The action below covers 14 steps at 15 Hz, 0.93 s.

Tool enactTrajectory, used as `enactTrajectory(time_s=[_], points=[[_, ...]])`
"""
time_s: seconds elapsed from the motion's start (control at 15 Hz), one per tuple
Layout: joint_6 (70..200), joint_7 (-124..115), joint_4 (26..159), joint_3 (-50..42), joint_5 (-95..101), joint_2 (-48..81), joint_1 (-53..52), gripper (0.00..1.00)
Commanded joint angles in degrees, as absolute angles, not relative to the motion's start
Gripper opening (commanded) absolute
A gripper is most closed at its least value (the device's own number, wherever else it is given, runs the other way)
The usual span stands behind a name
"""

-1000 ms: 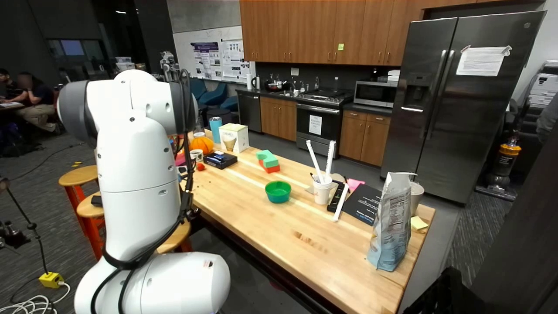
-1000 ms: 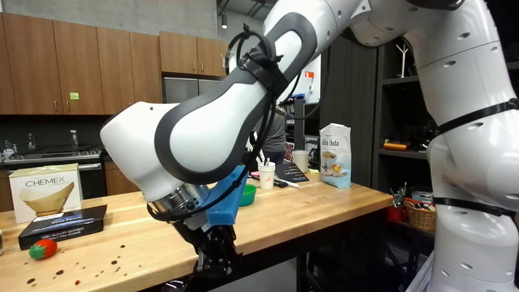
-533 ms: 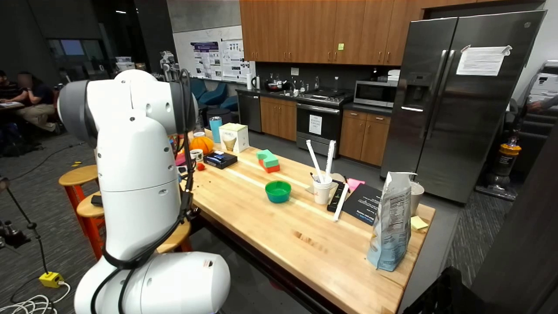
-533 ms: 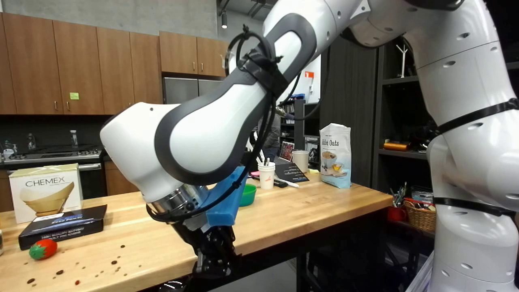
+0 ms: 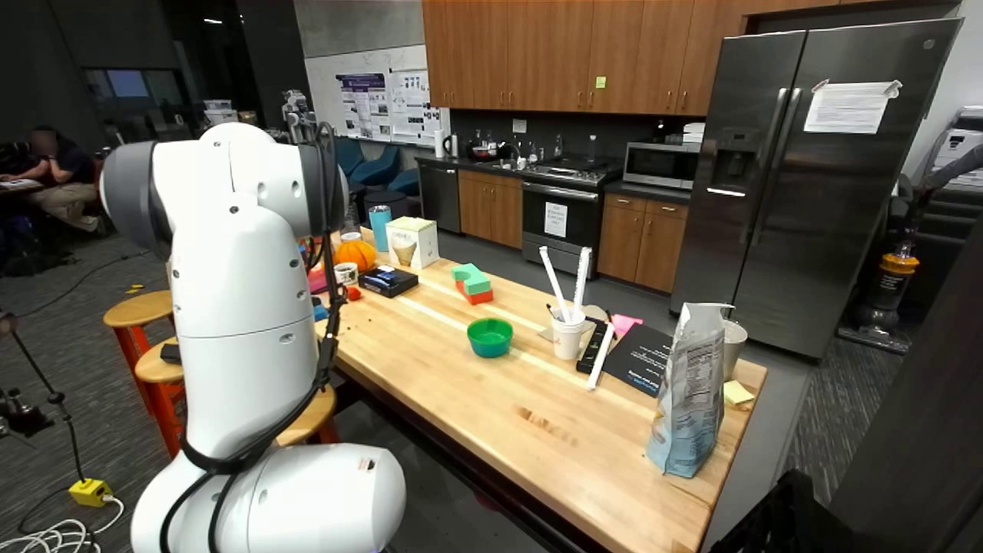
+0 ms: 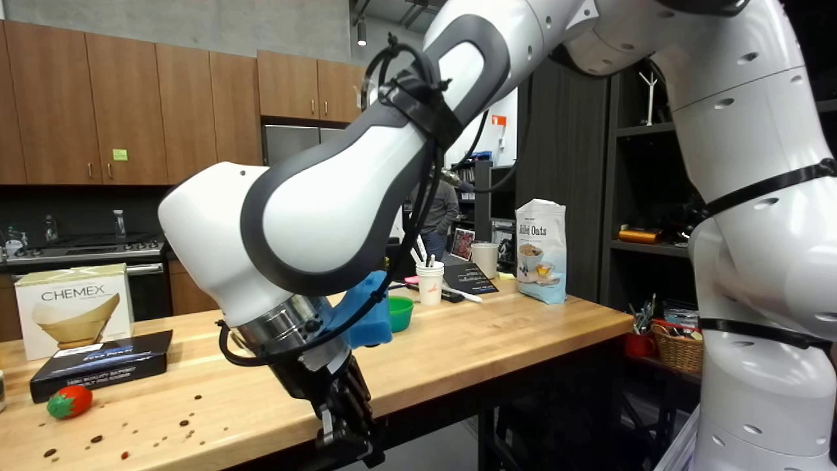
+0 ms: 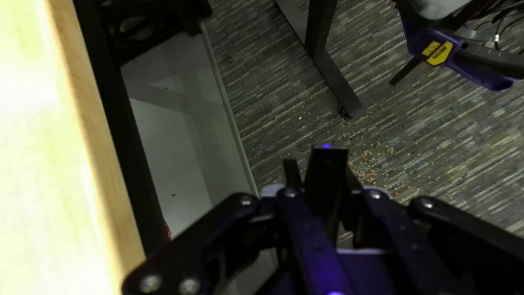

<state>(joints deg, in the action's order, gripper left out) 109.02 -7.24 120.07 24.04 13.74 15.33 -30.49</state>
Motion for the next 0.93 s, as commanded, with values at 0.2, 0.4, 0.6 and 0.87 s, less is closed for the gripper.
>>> enactTrajectory(time_s=[0.2,0.4,0.6,0.87], points=[[108.22,-4.11,120.55,23.99,14.88,14.35,-30.19,0.06],[109.21,-6.97,120.86,23.41,18.43,14.29,-30.68,0.06],[109.7,-9.42,120.92,23.08,21.35,14.33,-30.83,0.06],[112.39,-11.93,121.35,22.97,24.66,14.24,-30.82,0.06]])
